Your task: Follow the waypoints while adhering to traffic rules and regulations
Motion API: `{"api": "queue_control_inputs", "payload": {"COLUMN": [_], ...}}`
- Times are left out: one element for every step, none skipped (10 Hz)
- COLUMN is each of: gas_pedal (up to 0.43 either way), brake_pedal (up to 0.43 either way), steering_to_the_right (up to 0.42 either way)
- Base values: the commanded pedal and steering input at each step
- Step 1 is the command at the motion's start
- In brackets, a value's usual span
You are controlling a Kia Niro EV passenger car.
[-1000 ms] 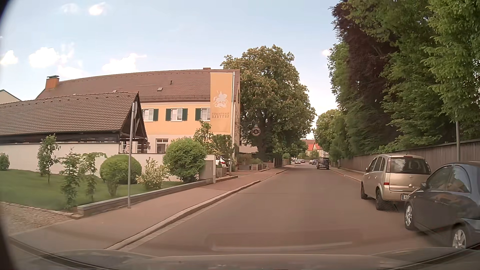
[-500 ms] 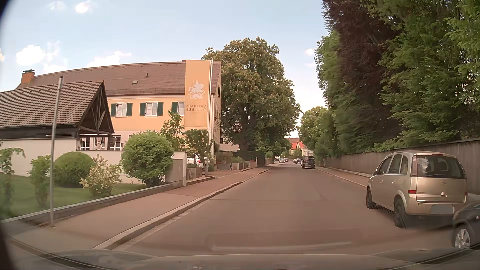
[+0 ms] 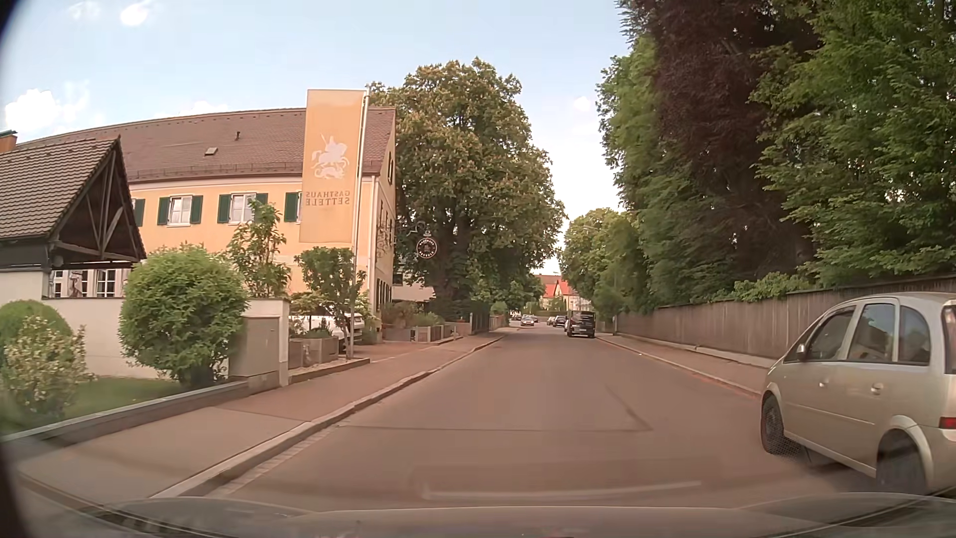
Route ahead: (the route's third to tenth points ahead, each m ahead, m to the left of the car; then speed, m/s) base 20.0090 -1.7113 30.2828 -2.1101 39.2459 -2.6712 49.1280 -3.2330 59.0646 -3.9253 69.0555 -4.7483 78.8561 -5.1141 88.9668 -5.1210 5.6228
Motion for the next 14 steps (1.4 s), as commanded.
{"api": "queue_control_inputs", "payload": {"gas_pedal": [0.118, 0.11, 0.098, 0.098, 0.067, 0.047, 0.047, 0.039, 0.039, 0.039, 0.039, 0.039, 0.039, 0.039], "brake_pedal": [0.018, 0.024, 0.018, 0.018, 0.024, 0.018, 0.018, 0.018, 0.018, 0.018, 0.024, 0.018, 0.018, 0.018], "steering_to_the_right": [0.091, 0.088, 0.084, 0.083, 0.084, 0.084, 0.084, 0.085, 0.085, 0.084, 0.085, 0.082, 0.073, 0.072]}}
